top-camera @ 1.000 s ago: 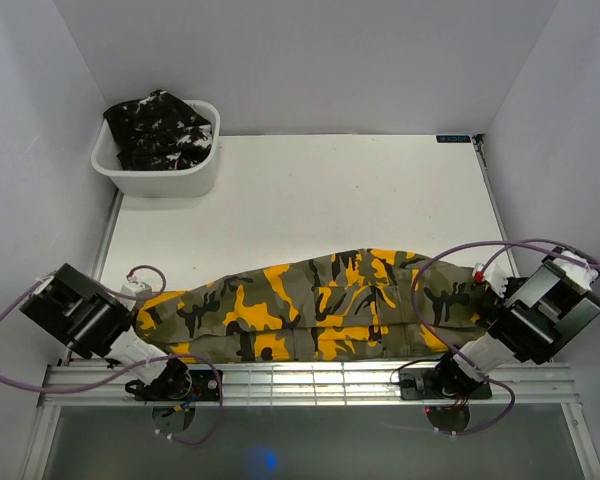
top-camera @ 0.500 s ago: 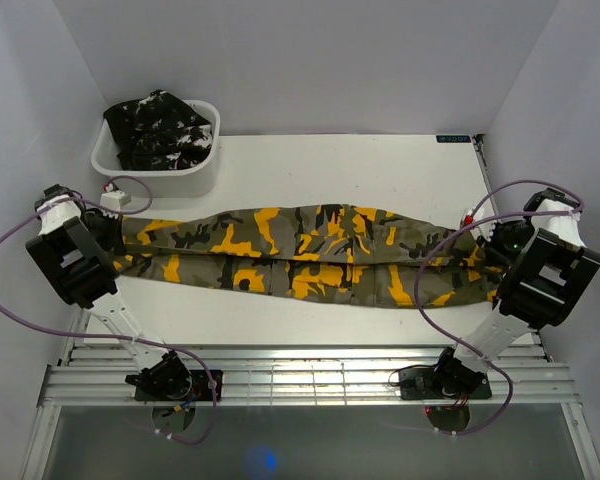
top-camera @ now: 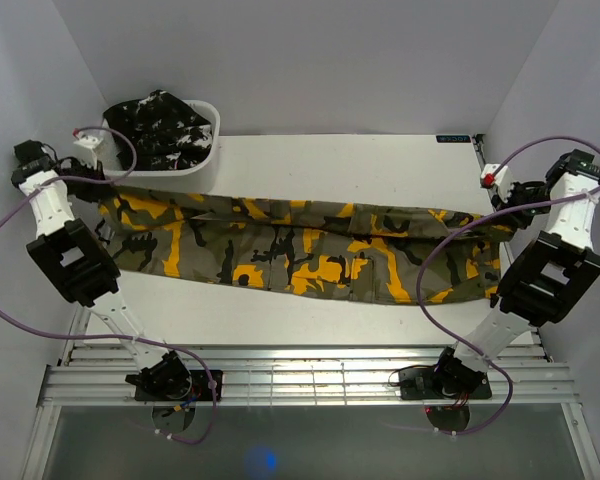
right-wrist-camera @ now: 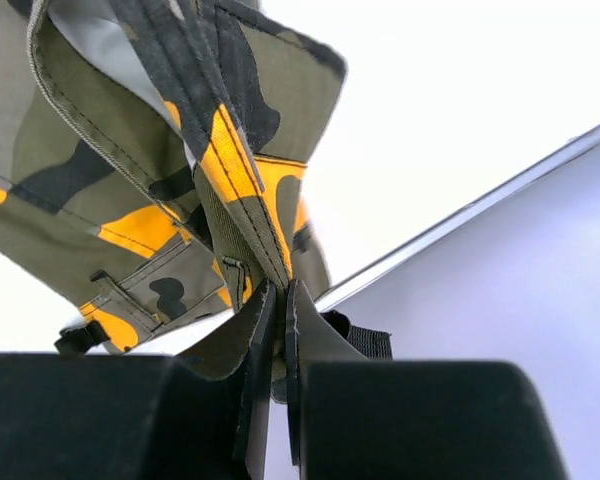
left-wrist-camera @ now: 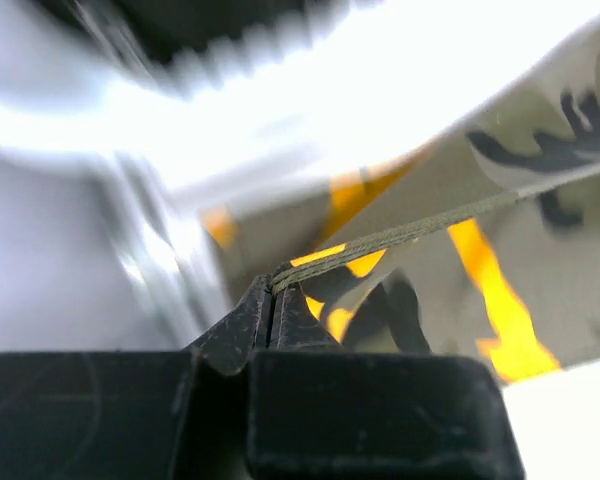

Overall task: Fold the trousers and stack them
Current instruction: Fold the trousers

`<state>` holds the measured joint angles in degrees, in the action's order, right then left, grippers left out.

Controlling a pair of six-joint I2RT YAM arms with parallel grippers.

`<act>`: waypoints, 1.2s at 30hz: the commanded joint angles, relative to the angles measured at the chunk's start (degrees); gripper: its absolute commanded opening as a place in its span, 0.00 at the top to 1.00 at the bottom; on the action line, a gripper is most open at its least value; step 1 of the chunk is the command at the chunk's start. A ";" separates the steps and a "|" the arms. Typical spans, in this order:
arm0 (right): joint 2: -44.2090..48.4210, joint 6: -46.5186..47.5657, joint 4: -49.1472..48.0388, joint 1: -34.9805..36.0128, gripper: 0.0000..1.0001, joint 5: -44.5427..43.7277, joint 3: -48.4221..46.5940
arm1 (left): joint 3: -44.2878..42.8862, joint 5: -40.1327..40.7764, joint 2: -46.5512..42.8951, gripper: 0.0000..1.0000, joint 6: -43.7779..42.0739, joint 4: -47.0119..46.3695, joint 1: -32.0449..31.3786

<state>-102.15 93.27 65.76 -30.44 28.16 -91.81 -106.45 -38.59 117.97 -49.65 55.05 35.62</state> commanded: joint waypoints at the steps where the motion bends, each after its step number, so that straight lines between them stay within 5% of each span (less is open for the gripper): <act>1: 0.54 1.63 -0.02 -3.66 0.92 -5.31 -5.93 | -11.74 2.47 -2.15 1.00 4.46 -18.90 2.88; 6: 5.80 6.83 -1.15 -5.24 0.92 -7.50 4.51 | -16.70 -2.01 -0.98 1.00 2.91 -22.53 2.97; 12: 13.28 15.34 -9.93 -7.18 0.92 -15.23 28.33 | 12.28 -5.98 -14.07 1.00 -16.95 -23.23 9.10; 18: 14.00 18.00 -12.76 -8.41 0.92 -18.84 37.66 | 34.28 2.61 -15.68 0.99 -28.65 -22.09 15.79; 19: 13.99 17.65 -14.06 -8.50 0.92 -19.02 38.19 | 36.38 5.86 -15.15 0.73 -28.84 -21.57 16.24; 20: 13.65 17.47 -14.51 -8.50 0.92 -19.28 38.72 | 36.75 6.24 -14.71 0.58 -28.66 -20.86 16.67; 23: 12.24 16.15 -14.34 -8.50 0.92 -20.60 37.94 | 36.76 3.09 -15.93 0.29 -26.99 -18.67 18.17; 29: 10.04 15.80 -14.51 -9.47 0.92 -22.80 34.33 | 27.10 -7.54 -18.39 0.27 -25.50 -3.03 19.93; 36: 8.98 14.57 -17.15 -9.64 0.92 -22.27 33.18 | 27.17 -2.05 -24.54 0.28 -6.65 -5.46 17.57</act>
<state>-93.23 108.05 52.36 -39.72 8.38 -57.30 -78.81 -42.17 99.18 -65.41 51.64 54.15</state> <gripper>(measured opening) 0.089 0.719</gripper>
